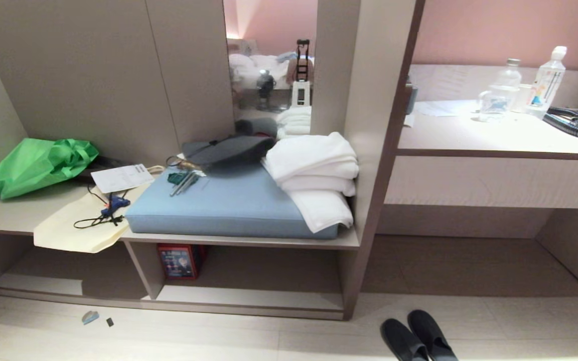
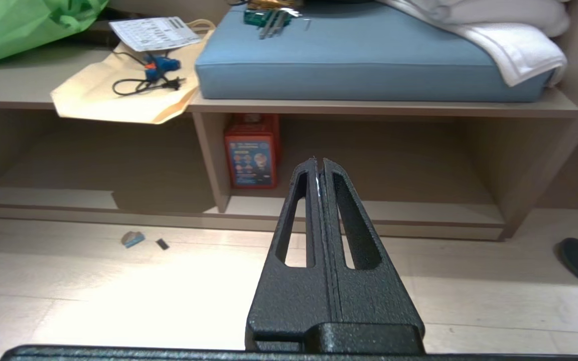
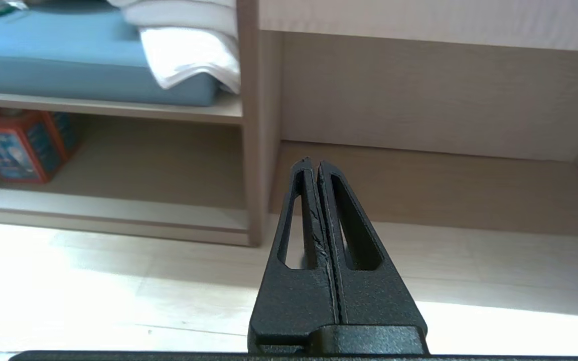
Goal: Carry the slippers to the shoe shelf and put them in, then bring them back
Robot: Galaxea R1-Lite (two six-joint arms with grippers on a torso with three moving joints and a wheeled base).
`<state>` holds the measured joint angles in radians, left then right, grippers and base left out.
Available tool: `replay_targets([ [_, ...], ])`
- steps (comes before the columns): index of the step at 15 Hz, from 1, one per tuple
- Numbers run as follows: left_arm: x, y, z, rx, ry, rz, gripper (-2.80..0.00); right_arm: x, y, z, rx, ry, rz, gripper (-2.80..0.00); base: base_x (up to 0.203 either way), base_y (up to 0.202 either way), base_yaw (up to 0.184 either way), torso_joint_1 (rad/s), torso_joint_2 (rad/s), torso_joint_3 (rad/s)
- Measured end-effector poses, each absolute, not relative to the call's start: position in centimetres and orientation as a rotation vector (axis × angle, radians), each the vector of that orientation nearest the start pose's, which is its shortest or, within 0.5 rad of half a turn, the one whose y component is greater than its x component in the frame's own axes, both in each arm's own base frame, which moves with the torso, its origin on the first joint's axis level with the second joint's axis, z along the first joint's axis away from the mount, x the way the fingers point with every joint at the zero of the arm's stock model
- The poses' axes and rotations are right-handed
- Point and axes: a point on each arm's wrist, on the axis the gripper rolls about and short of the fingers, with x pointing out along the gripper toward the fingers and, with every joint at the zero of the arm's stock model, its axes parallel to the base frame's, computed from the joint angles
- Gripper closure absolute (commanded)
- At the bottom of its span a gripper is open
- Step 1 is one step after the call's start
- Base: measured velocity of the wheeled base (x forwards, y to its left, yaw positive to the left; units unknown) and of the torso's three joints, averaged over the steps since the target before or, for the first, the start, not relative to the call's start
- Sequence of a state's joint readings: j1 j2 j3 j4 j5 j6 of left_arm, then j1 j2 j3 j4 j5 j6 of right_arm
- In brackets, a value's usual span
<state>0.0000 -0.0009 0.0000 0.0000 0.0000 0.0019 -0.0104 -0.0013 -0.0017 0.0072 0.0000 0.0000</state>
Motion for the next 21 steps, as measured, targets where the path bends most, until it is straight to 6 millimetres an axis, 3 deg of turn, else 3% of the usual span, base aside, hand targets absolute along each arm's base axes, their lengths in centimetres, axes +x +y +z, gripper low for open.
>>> replay_targets([
  [14,-2.29,0.0,7.55,0.002,-0.001,0.0,0.0,-2.3,0.02,7.52,0.0,0.004,-0.011,0.0,0.0,0.193,-0.001,0.003,0.0,0.002],
  [21,-2.29,0.0,7.55,0.002,-0.001,0.0,0.0,-2.3,0.02,7.51,-0.001,0.005,-0.01,0.0,-0.013,0.026,0.001,0.002,0.0,0.003],
])
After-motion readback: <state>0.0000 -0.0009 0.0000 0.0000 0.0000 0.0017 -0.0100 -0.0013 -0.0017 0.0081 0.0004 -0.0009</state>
